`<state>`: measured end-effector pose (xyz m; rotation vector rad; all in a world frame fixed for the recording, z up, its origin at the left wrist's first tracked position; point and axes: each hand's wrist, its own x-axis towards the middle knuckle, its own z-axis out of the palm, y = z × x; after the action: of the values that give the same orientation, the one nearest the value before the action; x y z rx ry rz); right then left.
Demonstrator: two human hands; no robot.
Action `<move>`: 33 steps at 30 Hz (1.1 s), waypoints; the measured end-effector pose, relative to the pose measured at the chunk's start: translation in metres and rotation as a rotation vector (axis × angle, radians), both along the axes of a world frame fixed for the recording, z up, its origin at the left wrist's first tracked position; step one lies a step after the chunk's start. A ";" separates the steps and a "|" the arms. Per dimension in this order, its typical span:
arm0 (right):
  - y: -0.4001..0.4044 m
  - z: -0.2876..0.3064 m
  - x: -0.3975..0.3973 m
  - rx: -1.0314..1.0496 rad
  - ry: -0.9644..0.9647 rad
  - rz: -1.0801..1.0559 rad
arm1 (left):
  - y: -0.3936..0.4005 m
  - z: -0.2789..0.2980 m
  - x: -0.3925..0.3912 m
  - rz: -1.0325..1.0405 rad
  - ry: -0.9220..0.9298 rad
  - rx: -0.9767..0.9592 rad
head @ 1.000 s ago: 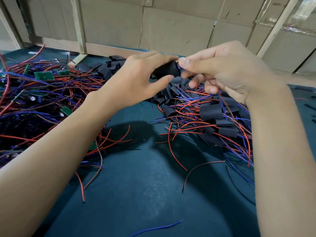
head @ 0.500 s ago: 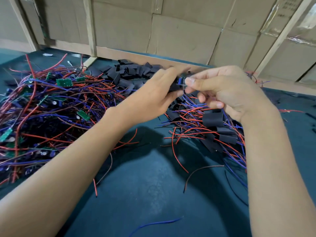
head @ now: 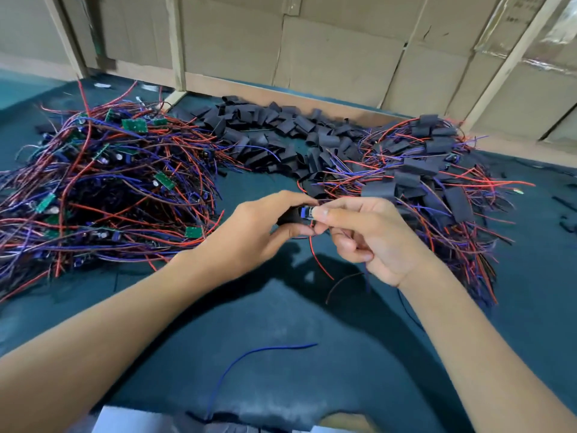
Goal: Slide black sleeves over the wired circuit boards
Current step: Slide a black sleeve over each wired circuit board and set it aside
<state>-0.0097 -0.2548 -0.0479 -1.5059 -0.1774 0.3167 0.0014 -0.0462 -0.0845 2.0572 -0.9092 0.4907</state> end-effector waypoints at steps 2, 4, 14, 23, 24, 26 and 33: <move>0.004 -0.011 -0.004 0.041 0.020 -0.021 | 0.002 -0.005 -0.004 -0.001 -0.074 0.069; 0.004 -0.018 -0.008 0.039 0.007 -0.034 | 0.006 -0.004 -0.006 -0.008 -0.166 0.156; 0.003 -0.019 -0.023 0.083 -0.101 -0.209 | 0.001 -0.002 -0.006 0.016 -0.335 0.163; 0.006 -0.020 -0.026 0.074 0.028 -0.100 | 0.002 -0.003 -0.012 0.028 -0.377 0.229; 0.006 -0.019 -0.026 0.080 0.035 -0.091 | 0.001 -0.004 -0.012 0.027 -0.371 0.227; 0.006 -0.018 -0.026 0.077 0.042 -0.094 | 0.000 -0.004 -0.012 0.022 -0.332 0.201; 0.008 -0.021 -0.026 -0.051 0.029 -0.162 | 0.004 -0.003 -0.011 0.027 -0.298 0.192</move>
<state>-0.0360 -0.2469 -0.0693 -1.5551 -0.0238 0.2150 -0.0094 -0.0423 -0.0871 2.2083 -1.1415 0.7648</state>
